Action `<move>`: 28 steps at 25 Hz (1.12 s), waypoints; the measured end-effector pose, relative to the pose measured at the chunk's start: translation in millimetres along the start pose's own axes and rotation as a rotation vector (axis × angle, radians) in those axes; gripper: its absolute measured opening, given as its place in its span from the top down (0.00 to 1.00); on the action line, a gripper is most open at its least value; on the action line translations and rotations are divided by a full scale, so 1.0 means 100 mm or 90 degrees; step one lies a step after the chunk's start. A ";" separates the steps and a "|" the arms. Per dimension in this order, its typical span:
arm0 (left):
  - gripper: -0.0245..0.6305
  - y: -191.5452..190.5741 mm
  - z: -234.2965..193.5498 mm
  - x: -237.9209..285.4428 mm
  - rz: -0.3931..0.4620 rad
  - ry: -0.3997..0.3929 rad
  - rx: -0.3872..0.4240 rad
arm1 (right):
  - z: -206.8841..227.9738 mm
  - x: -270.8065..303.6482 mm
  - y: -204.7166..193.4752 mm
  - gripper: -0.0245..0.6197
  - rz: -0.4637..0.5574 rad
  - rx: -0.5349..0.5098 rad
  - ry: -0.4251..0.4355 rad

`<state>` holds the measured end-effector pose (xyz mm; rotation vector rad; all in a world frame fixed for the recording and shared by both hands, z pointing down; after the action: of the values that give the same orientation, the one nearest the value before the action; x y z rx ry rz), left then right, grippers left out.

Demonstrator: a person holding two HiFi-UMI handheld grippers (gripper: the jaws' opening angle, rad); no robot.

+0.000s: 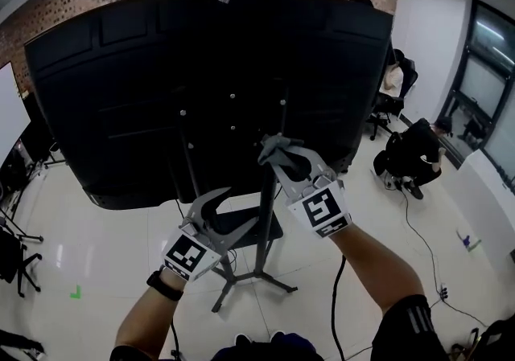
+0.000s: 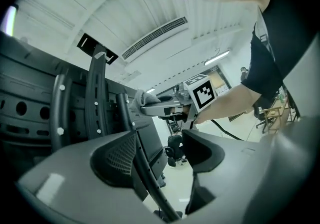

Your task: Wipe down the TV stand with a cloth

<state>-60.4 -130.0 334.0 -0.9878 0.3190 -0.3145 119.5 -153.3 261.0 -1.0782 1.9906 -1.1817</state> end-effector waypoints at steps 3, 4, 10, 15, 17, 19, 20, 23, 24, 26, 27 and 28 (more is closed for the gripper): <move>0.49 0.14 -0.07 0.08 0.006 -0.007 -0.014 | 0.23 0.02 0.18 0.90 -0.006 -0.019 -0.010; 0.49 0.18 -0.10 0.12 0.011 -0.007 -0.018 | 0.32 0.04 0.23 0.90 -0.006 -0.020 -0.013; 0.49 0.37 -0.26 0.39 0.023 0.006 0.001 | 0.92 0.26 0.45 0.90 -0.006 -0.011 -0.018; 0.49 0.45 -0.35 0.64 0.029 0.024 -0.002 | 1.25 0.46 0.54 0.90 -0.022 -0.017 0.011; 0.49 0.45 -0.38 0.72 0.028 0.033 -0.003 | 1.31 0.51 0.52 0.90 -0.022 -0.022 0.026; 0.49 0.42 -0.39 0.78 0.020 0.041 -0.004 | 1.32 0.53 0.49 0.90 -0.010 -0.023 0.042; 0.49 0.39 -0.40 0.80 0.015 0.046 -0.006 | 1.33 0.54 0.47 0.90 -0.003 -0.025 0.048; 0.49 0.29 -0.38 0.85 0.001 0.060 -0.016 | 1.31 0.53 0.35 0.90 0.001 -0.043 0.062; 0.49 0.26 -0.37 0.87 -0.003 0.063 -0.019 | 1.29 0.52 0.28 0.90 -0.006 -0.050 0.067; 0.49 0.18 -0.34 0.91 -0.010 0.066 -0.024 | 1.27 0.50 0.13 0.90 -0.024 -0.055 0.074; 0.50 0.14 -0.33 0.93 -0.014 0.067 -0.026 | 1.26 0.50 0.06 0.90 -0.032 -0.052 0.077; 0.50 0.10 -0.32 0.94 -0.019 0.068 -0.029 | 1.25 0.50 -0.02 0.90 -0.038 -0.049 0.080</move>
<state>13.4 -187.1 297.8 -1.0232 0.4099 -0.3892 193.5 -249.9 203.9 -1.1329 2.1285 -1.2406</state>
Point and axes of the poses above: the fingertips, and each gripper's own axes: x forward along the fingers, z to its right, y out of its top, the point moved 9 cm from there along -x, backward along the fingers, and after that the axes turned 12 degrees about x, right-handed, at the moved point
